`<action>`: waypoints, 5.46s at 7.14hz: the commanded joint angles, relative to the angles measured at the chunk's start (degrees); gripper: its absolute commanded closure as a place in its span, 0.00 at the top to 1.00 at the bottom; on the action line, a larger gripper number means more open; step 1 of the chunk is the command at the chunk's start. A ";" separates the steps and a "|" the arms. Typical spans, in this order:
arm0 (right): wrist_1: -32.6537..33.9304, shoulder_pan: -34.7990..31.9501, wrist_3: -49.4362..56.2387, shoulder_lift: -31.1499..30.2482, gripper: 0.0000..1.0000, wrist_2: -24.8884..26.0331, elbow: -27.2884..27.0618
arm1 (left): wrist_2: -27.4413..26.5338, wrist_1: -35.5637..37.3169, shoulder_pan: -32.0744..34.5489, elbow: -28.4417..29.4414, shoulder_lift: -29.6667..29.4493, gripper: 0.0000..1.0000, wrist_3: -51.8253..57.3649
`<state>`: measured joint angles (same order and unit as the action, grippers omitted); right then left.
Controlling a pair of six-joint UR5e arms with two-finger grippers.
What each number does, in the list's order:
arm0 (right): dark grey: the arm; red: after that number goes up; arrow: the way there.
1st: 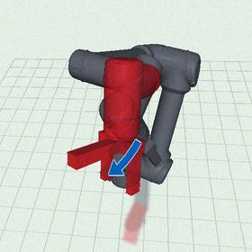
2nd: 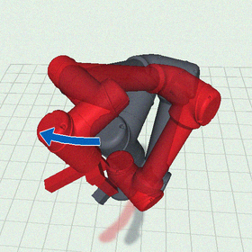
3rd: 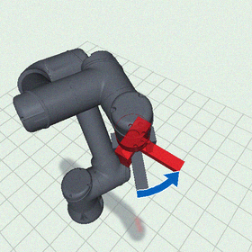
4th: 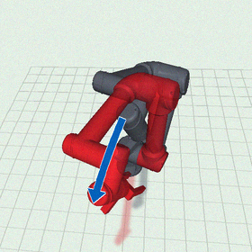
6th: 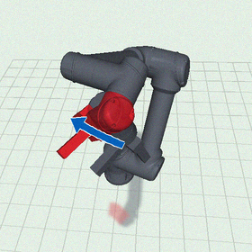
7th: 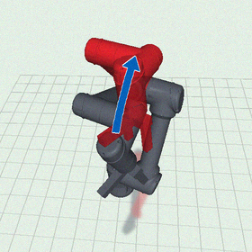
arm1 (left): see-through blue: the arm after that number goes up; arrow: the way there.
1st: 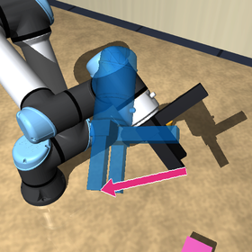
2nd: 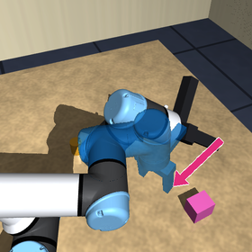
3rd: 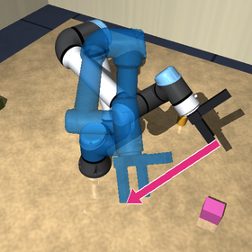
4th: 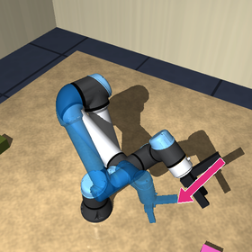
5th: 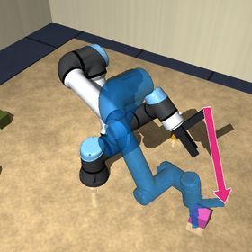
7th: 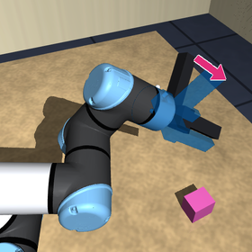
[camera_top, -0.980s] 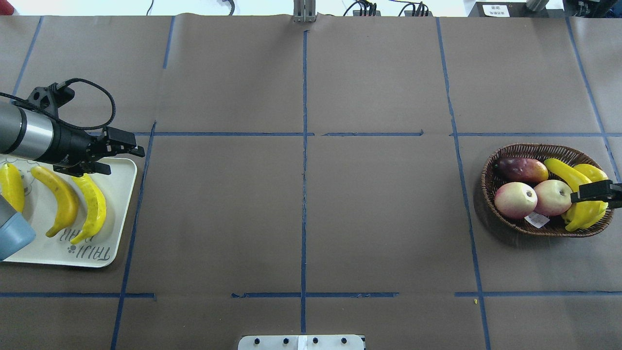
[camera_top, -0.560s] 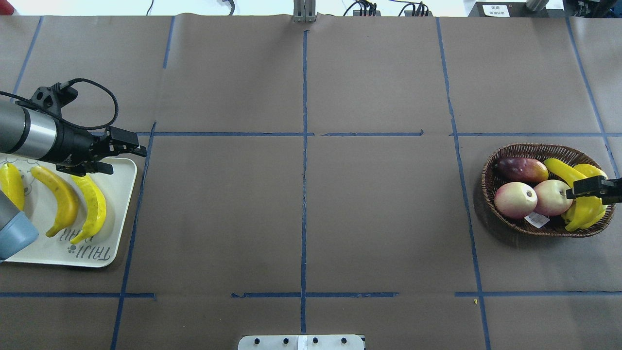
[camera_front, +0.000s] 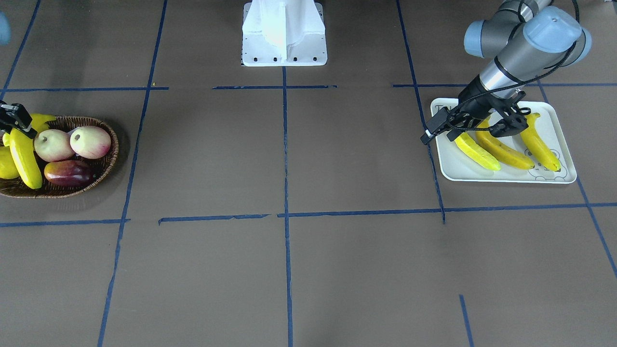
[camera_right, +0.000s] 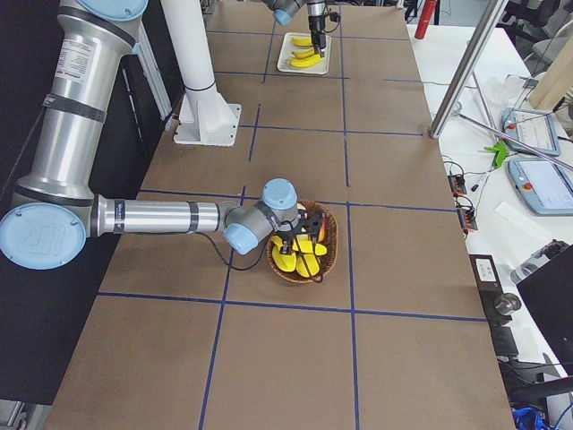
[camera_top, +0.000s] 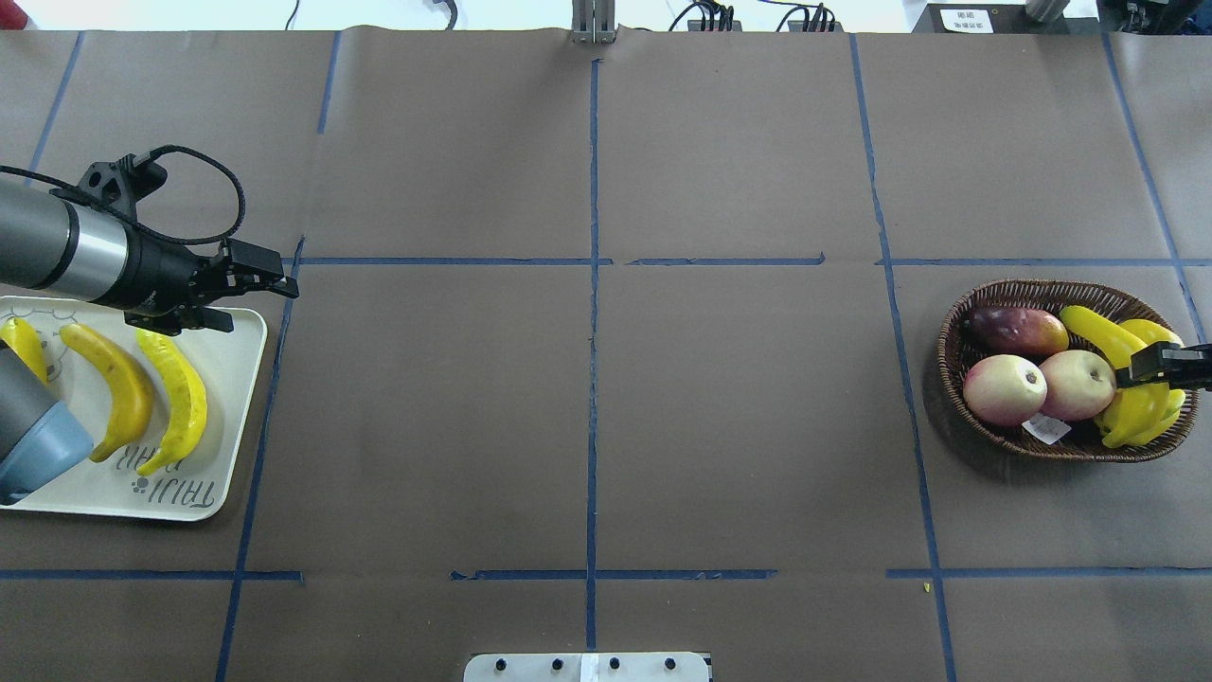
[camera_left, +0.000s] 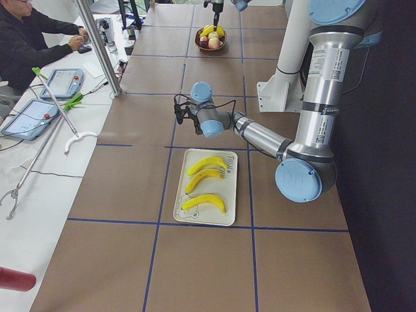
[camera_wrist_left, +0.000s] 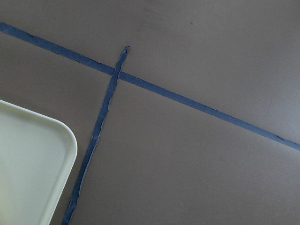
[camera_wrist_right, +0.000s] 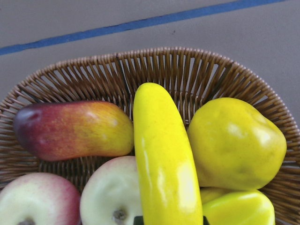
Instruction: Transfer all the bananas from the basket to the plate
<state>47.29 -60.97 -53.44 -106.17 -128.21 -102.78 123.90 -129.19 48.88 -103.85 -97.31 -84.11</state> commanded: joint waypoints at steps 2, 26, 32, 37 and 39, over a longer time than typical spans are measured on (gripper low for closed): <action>-0.01 -5.36 0.18 -2.90 0.00 0.24 -9.26 | -1.29 -0.01 -0.10 0.40 -0.68 1.00 0.00; 17.66 44.45 -33.22 43.68 0.05 45.86 -12.27 | -13.51 -0.54 -16.98 3.21 -25.73 0.01 -32.96; 17.92 44.71 -33.39 43.16 1.00 45.95 -15.60 | -11.76 -0.27 -13.64 3.12 -24.86 0.00 -32.96; 18.45 24.20 -28.16 35.62 1.00 20.18 -18.25 | 3.63 -0.45 1.46 -0.98 -3.75 0.00 -8.07; 18.45 18.89 -20.94 31.04 1.00 15.36 -17.98 | 3.63 -0.89 5.24 -2.94 9.11 0.00 7.84</action>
<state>65.74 -38.96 -78.37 -72.67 -110.00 -120.92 127.35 -129.88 51.44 -105.83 -95.49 -85.29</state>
